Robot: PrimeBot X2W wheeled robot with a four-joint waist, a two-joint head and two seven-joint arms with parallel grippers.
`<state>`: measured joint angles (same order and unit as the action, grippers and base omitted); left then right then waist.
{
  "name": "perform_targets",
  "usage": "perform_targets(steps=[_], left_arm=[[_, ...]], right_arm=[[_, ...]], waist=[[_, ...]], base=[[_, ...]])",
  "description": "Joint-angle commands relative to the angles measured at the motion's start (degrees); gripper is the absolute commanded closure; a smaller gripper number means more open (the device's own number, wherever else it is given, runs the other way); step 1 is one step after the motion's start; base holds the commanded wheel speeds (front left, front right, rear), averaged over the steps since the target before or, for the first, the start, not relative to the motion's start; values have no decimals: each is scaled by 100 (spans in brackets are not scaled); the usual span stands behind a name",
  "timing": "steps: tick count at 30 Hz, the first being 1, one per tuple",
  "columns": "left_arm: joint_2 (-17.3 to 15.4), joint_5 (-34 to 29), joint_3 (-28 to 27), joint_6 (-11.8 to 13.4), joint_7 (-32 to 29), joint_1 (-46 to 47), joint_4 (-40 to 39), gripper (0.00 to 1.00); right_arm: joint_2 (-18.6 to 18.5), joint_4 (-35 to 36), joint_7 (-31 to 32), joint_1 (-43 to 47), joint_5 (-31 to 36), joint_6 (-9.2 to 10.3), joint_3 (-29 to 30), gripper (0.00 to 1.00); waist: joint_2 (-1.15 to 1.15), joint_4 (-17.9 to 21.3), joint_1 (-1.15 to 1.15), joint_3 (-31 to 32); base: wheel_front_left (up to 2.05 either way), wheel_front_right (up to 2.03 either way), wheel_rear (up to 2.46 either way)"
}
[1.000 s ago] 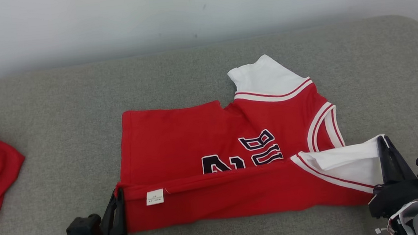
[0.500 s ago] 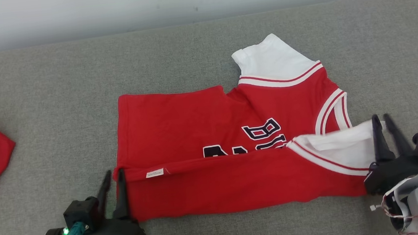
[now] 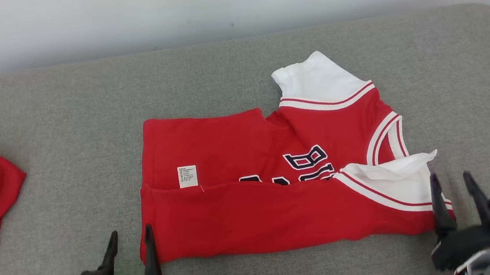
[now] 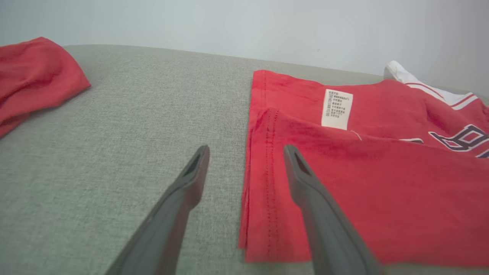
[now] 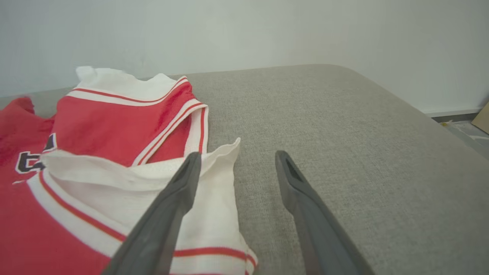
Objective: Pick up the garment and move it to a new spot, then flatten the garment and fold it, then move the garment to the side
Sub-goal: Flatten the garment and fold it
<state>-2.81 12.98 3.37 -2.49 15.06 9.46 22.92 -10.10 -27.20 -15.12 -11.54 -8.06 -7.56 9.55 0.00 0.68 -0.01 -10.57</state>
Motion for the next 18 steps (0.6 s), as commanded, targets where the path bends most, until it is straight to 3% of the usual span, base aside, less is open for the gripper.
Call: perform_targets(steps=[1,15,16,17,18], left_arm=[[-15,41,25,36,16,-134,-27,0],[-16,40,107,22,16,-265,96,0],[-15,30,110,13,16,-253,102,0],[-15,24,108,7,16,-241,111,0],[-16,20,103,18,16,-232,122,0]], right_arm=[[45,-44,-2,207,-101,15,-26,0],[217,-803,1,339,-302,15,-180,0],[213,-892,3,317,-317,16,-191,7],[205,-967,5,282,-341,15,-204,41],[197,-1044,7,254,-355,16,-224,55]], waist=[[0,36,1,66],[0,65,1,90],[0,61,1,86],[0,56,1,79],[0,55,1,74]], base=[[0,0,0],[0,0,0],[0,0,0],[0,0,0],[0,0,0]])
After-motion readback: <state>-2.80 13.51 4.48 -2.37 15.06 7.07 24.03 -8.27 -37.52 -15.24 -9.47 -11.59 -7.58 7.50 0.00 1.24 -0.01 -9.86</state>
